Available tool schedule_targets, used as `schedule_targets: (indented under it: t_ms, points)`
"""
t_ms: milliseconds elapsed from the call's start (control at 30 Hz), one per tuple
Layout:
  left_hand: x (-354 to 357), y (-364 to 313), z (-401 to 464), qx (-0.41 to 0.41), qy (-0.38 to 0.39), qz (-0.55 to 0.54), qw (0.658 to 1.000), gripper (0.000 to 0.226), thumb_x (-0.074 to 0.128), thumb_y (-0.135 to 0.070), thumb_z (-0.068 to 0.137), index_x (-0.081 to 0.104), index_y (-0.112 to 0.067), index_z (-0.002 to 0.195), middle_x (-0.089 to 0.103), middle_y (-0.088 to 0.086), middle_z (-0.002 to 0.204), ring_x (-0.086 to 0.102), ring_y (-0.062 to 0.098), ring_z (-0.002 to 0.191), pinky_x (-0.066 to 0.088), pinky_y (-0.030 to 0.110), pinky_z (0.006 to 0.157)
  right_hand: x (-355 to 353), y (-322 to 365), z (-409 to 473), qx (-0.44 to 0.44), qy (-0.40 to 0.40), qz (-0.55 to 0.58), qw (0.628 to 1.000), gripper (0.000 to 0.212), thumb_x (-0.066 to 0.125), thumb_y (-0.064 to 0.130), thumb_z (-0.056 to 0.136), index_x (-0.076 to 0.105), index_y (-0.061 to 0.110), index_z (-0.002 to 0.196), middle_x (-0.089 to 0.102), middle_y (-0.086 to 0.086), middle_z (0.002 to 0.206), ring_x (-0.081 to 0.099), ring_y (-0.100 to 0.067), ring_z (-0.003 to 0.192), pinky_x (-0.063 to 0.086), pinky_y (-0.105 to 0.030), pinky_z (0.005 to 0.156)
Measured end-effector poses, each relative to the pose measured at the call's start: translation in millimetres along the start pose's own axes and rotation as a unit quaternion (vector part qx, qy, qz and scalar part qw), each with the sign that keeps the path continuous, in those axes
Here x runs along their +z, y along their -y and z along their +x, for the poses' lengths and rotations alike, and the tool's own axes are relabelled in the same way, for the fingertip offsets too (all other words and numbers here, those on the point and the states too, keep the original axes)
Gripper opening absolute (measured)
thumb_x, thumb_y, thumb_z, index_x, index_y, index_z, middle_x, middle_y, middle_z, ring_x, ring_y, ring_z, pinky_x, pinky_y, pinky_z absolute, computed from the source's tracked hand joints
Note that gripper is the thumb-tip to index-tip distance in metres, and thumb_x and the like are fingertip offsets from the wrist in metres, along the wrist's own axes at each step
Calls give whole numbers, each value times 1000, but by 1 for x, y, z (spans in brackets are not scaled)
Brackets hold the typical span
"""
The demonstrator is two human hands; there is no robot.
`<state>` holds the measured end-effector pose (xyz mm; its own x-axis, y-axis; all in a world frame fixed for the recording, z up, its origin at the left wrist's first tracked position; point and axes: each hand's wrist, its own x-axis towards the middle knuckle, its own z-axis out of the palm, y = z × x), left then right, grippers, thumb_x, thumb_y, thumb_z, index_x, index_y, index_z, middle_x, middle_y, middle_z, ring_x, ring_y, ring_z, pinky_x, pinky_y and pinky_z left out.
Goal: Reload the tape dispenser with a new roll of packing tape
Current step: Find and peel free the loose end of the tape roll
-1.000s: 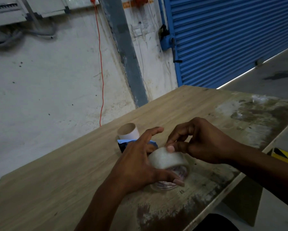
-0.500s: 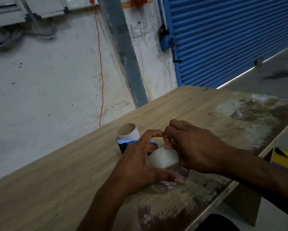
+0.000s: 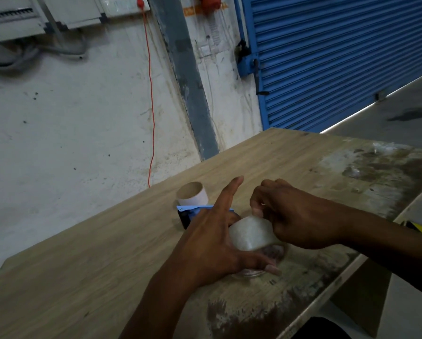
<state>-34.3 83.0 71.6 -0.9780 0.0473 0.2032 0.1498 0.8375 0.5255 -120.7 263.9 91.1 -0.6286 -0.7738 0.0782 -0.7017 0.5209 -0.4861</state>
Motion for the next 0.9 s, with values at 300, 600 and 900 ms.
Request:
schedule_targets:
  t_ms: [300, 600, 900]
  points:
    - [-1, 0, 1, 7, 17, -19, 1000, 145, 99, -58, 46, -3, -66, 150, 72, -28, 85, 63, -7, 79, 55, 30, 81, -24, -15, 2, -41, -21, 268, 962, 31, 72, 49, 81, 77, 23, 97, 77, 4, 98, 72, -15, 97, 60, -48, 90]
    - [-2, 0, 0, 11, 25, -22, 999, 144, 99, -52, 50, -1, -61, 153, 73, -32, 97, 67, -10, 95, 57, 30, 93, -31, -18, -1, -178, -17, 35, 983, 28, 79, 10, 86, 80, 23, 110, 78, 16, 104, 71, 8, 90, 60, -20, 81]
    - [1, 0, 1, 2, 5, -33, 999, 144, 99, -53, 48, 1, -64, 152, 75, -27, 96, 70, -5, 90, 59, 35, 86, -28, -5, 0, -177, -81, -63, 979, 26, 85, 16, 78, 78, 26, 102, 77, 15, 87, 70, 6, 75, 59, -19, 71]
